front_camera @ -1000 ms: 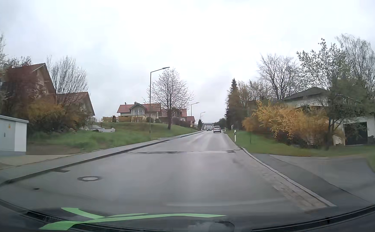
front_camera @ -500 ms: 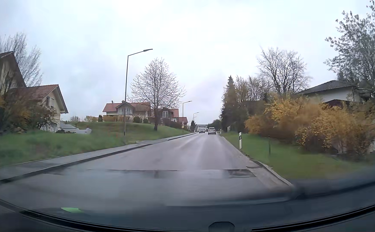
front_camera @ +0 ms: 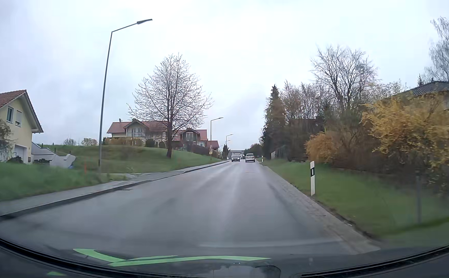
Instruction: Follow the waypoints while adhering to traffic rules and regulations
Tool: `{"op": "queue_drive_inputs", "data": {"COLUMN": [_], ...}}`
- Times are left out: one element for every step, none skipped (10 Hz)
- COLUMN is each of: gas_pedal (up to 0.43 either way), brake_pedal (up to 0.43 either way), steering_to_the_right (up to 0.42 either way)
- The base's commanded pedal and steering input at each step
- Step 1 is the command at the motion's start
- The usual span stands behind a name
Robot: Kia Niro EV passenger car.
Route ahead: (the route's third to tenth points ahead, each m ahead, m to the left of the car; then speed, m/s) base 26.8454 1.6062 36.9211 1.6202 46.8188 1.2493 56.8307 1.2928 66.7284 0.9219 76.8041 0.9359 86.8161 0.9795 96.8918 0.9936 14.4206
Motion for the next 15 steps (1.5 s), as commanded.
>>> {"op": "queue_drive_inputs", "data": {"gas_pedal": [0.138,0.138,0.138,0.138,0.15,0.15,0.157,0.157,0.169,0.177,0.189,0.189,0.189,0.197,0.197], "brake_pedal": [0.0,0.0,0.0,0.0,0.0,0.0,0.0,0.0,0.0,0.0,0.0,0.0,0.0,0.0,0.0], "steering_to_the_right": [0.007,0.006,0.006,0.005,0.005,0.005,0.005,0.005,0.005,0.005,0.005,0.005,0.005,0.005,0.005]}}
